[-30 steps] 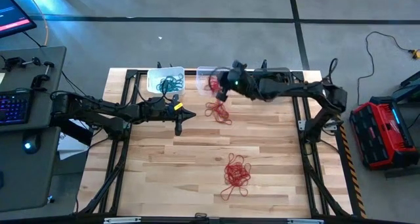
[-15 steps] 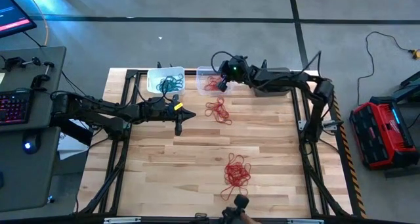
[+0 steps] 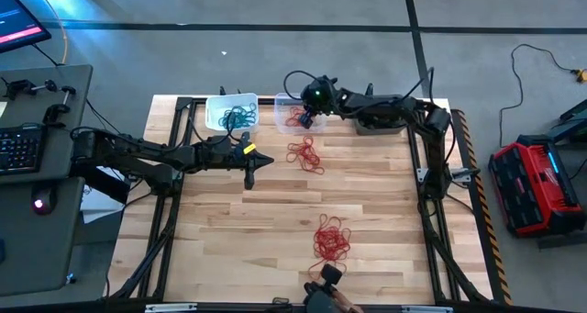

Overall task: Sort rubber bands into baskets
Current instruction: Put the red rubber band into the transparent bin

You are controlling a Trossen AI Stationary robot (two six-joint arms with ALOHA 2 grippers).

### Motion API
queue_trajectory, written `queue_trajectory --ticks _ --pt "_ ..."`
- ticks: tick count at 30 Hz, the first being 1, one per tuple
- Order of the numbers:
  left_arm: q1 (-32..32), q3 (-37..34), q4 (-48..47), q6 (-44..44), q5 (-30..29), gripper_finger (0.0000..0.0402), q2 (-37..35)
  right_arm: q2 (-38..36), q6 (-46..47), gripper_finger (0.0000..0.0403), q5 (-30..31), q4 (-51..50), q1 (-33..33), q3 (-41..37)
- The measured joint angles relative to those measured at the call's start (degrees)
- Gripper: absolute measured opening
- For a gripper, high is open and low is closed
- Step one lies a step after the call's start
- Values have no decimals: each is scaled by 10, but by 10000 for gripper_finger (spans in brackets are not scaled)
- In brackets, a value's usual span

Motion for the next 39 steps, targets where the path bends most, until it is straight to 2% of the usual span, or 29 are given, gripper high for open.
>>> queue_trajectory --ticks 4,12,16,19,24,30,39 --pt "0 0 0 0 0 0 0 0 10 20 -4 -31 0 14" --pt "0 0 0 0 0 0 0 0 10 127 -18 -83 1 45" --pt "0 0 0 0 0 0 0 0 10 149 -20 -150 4 85" --pt "0 0 -1 0 0 0 0 -6 -17 121 -21 -179 17 100" --pt "0 0 -1 0 0 0 0 -33 -45 15 -25 -199 45 101" --pt "0 0 -2 1 0 0 0 -40 -41 3 -29 -185 74 94" --pt "0 0 -9 5 0 0 0 -77 14 0 -27 5 127 -69"
